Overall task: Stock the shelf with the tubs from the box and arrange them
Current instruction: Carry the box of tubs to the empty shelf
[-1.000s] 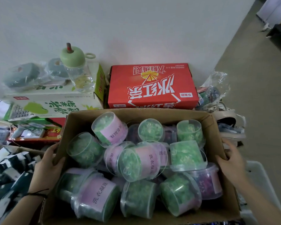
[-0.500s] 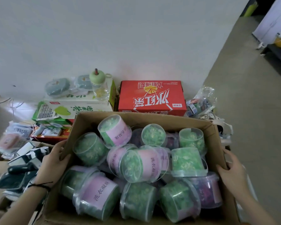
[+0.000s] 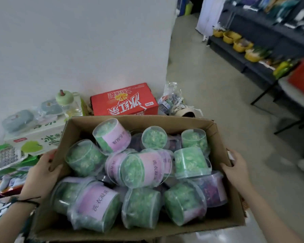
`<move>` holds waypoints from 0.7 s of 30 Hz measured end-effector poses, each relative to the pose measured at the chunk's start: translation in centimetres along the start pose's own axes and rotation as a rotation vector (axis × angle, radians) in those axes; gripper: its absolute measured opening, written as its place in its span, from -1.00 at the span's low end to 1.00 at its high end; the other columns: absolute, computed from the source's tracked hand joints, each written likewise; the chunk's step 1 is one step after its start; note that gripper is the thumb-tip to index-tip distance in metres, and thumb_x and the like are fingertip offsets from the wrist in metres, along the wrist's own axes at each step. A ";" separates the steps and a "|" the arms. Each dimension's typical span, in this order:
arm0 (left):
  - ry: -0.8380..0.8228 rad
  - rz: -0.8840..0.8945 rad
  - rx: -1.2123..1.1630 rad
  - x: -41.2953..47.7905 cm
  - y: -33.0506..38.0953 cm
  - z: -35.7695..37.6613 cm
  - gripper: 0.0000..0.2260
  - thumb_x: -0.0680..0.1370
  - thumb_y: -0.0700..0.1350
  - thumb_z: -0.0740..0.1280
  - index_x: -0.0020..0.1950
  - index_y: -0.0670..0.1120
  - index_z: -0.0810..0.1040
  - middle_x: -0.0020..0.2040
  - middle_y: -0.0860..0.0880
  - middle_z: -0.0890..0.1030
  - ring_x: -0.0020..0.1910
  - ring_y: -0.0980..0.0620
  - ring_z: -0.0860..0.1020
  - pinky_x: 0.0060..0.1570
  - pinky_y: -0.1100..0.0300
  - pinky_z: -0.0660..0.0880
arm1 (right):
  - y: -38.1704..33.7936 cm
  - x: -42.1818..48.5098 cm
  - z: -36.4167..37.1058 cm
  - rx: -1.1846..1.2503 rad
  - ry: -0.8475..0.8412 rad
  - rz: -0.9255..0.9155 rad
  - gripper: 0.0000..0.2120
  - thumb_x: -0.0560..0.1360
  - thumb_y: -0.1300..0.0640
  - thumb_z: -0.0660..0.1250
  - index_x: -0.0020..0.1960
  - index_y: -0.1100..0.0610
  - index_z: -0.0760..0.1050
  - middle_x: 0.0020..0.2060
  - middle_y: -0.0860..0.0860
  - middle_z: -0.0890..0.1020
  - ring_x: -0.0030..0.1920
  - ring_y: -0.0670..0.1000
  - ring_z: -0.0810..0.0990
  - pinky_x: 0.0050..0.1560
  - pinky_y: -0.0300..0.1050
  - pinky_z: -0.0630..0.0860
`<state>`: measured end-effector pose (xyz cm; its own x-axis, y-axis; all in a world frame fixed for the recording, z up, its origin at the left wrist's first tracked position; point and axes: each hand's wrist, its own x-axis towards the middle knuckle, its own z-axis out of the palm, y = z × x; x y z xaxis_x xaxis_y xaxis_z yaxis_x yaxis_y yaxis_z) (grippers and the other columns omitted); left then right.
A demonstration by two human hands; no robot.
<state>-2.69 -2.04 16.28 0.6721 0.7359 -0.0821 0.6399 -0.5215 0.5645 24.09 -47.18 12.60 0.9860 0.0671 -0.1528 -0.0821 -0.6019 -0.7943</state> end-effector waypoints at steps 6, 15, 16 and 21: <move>-0.098 0.186 0.057 2.8 5.2 1.3 -0.57 0.50 -0.26 0.38 0.34 -0.13 0.37 0.05 -0.27 0.61 0.00 -0.29 0.57 -0.12 -0.05 0.43 | 4.6 -5.5 -5.2 0.085 0.163 0.121 -0.40 0.43 0.44 0.34 0.26 -0.14 0.38 0.03 -0.03 0.61 0.07 0.03 0.60 0.16 0.04 0.52; -0.256 0.498 0.067 2.0 18.3 8.0 -0.56 0.47 -0.29 0.40 0.32 -0.16 0.41 0.05 -0.28 0.61 -0.01 -0.28 0.57 -0.07 0.02 0.40 | 11.1 -15.2 -15.3 0.031 0.490 0.255 -0.44 0.40 0.42 0.38 0.33 0.06 0.42 0.03 -0.06 0.56 0.07 0.03 0.55 0.16 -0.01 0.48; -0.274 0.534 0.080 1.3 20.0 8.8 -0.57 0.47 -0.29 0.40 0.32 -0.15 0.41 0.05 -0.28 0.61 -0.02 -0.28 0.57 -0.08 0.03 0.39 | 11.9 -16.6 -16.5 0.037 0.522 0.276 -0.43 0.40 0.43 0.37 0.34 0.07 0.42 0.04 -0.06 0.56 0.06 0.03 0.56 0.15 -0.02 0.48; -0.385 0.704 0.088 -3.9 28.5 13.4 -0.58 0.47 -0.17 0.38 0.31 -0.15 0.41 0.09 -0.28 0.60 0.00 -0.29 0.58 -0.01 -0.09 0.46 | 16.2 -24.4 -22.3 0.144 0.654 0.390 -0.43 0.43 0.43 0.35 0.34 0.01 0.39 -0.09 -0.24 0.56 0.01 0.02 0.62 0.11 0.08 0.56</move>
<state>17.90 -25.60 21.67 0.9994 0.0296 -0.0181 0.0347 -0.8514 0.5235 1.93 -76.34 16.55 0.7631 -0.6393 -0.0944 -0.4154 -0.3733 -0.8295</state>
